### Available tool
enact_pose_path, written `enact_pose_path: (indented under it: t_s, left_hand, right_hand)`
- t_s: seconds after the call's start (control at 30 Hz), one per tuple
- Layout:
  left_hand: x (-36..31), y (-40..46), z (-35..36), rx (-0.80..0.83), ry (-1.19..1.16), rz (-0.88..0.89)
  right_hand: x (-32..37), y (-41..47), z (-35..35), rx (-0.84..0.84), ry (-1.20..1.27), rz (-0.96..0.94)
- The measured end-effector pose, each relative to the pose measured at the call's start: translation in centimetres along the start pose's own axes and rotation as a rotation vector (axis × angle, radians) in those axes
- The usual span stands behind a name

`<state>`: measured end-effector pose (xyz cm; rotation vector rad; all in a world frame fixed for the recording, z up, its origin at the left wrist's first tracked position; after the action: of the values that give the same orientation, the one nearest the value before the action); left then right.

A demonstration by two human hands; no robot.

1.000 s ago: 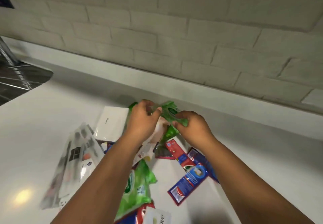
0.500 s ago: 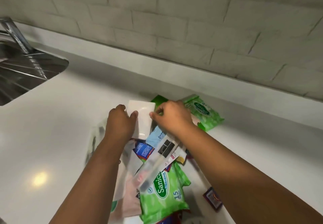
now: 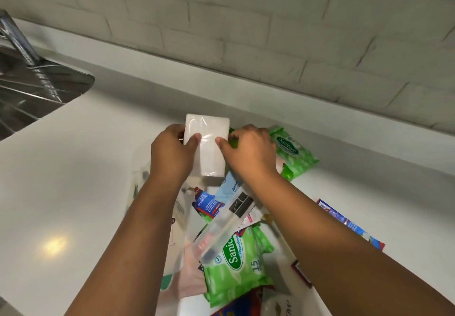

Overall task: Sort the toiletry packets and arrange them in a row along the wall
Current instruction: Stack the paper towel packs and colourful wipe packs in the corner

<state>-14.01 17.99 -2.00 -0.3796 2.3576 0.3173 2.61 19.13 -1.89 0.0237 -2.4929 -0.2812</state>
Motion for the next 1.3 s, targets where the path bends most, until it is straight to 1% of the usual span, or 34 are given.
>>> enact_pose_path:
  t_s: [0.1, 0.17, 0.23, 0.37, 0.57, 0.73, 0.83, 0.9, 0.97, 1.03, 1.17, 1.3]
  left_hand:
    - [-2.4, -0.6, -0.8, -0.068, -0.124, 0.055]
    - [-4.4, -1.3, -0.5, -0.064, -0.202, 0.090]
    - [-6.1, -2.1, 0.3, -0.035, -0.248, 0.105]
    - [-9.6, -4.7, 3.3, 0.050, -0.302, 0.144]
    - [-14.5, -8.6, 8.9, 0.218, -0.353, 0.211]
    - [-19.9, -13.6, 14.1, 0.472, -0.461, 0.266]
    - [-23.0, -17.4, 17.2, 0.600, -0.510, 0.287]
    - [-24.3, -19.5, 18.8, 0.650, -0.545, 0.274]
    - [-26.3, -22.7, 20.7, 0.705, -0.567, 0.280]
    - [-28.2, -25.7, 22.4, 0.744, -0.580, 0.290]
    - [-32.7, -31.3, 25.6, 0.768, -0.576, 0.313]
    - [-37.3, -36.0, 27.8, 0.802, -0.633, 0.285]
  right_hand:
    - [-0.2, -0.5, -2.0, -0.119, 0.254, -0.052]
    - [-0.9, -1.0, -3.6, -0.181, 0.428, -0.039]
    - [-1.8, -1.6, -4.9, -0.225, 0.512, -0.005]
    - [-5.5, -3.2, -7.7, -0.333, 0.536, 0.077]
    - [-12.3, -6.3, -12.7, -0.427, 0.541, 0.219]
    - [-18.3, -11.3, -18.9, -0.610, 0.672, 0.347]
    - [-22.0, -14.6, -22.2, -0.666, 0.699, 0.379]
    - [-23.8, -16.2, -23.6, -0.683, 0.710, 0.396]
    - [-26.3, -18.5, -25.9, -0.733, 0.717, 0.416]
    - [-28.5, -20.6, -28.1, -0.783, 0.703, 0.439]
    - [-33.1, -24.5, -33.0, -0.853, 0.665, 0.485]
    - [-36.4, -27.4, -37.8, -0.896, 0.633, 0.496]
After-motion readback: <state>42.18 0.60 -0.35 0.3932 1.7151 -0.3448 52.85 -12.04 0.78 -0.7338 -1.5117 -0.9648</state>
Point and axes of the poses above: each hand's wrist, its own y-axis towards the middle knuckle, its own z-axis out of the palm, x = y × z, the point moved 5 cm from there along y, towards the middle knuckle, and after that the axes turned 9 degrees about y, right-handed, at the moved point
